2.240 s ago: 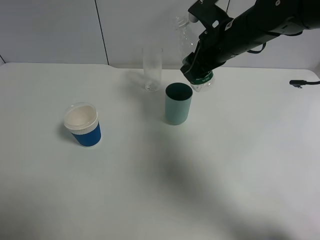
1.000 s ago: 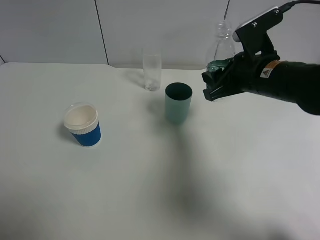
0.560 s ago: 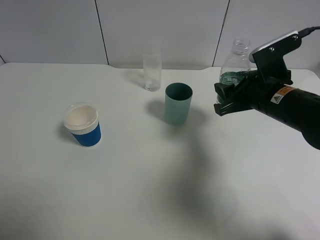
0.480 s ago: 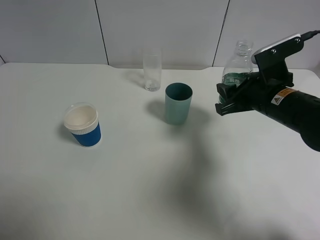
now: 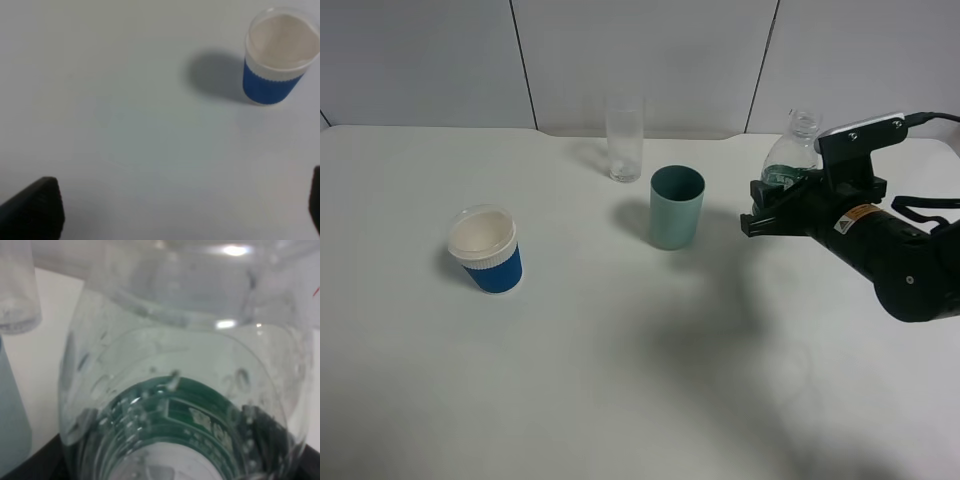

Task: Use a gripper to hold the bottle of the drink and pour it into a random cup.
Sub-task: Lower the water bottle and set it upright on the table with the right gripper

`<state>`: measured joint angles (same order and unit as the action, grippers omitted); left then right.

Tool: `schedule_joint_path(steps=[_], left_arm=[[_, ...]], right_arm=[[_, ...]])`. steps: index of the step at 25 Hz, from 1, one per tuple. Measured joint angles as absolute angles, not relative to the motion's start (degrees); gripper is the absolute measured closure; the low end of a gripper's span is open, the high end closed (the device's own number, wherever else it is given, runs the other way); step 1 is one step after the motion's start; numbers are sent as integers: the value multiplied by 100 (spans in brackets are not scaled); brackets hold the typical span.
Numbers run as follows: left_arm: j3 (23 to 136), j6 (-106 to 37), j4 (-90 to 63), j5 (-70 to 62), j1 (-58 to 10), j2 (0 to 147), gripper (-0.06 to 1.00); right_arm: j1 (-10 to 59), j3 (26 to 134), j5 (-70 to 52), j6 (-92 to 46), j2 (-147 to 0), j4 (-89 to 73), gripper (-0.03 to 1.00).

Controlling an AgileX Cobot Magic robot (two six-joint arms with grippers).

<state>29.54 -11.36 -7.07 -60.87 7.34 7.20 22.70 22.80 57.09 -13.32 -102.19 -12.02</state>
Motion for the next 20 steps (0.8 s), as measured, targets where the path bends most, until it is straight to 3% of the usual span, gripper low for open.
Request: schedule_joint_path(steps=[20], left_arm=[[2954,-1136,-707,-6087,734,720,-5]], right_arm=[[2270,2280,5828,-818,-10452,-1202,40]])
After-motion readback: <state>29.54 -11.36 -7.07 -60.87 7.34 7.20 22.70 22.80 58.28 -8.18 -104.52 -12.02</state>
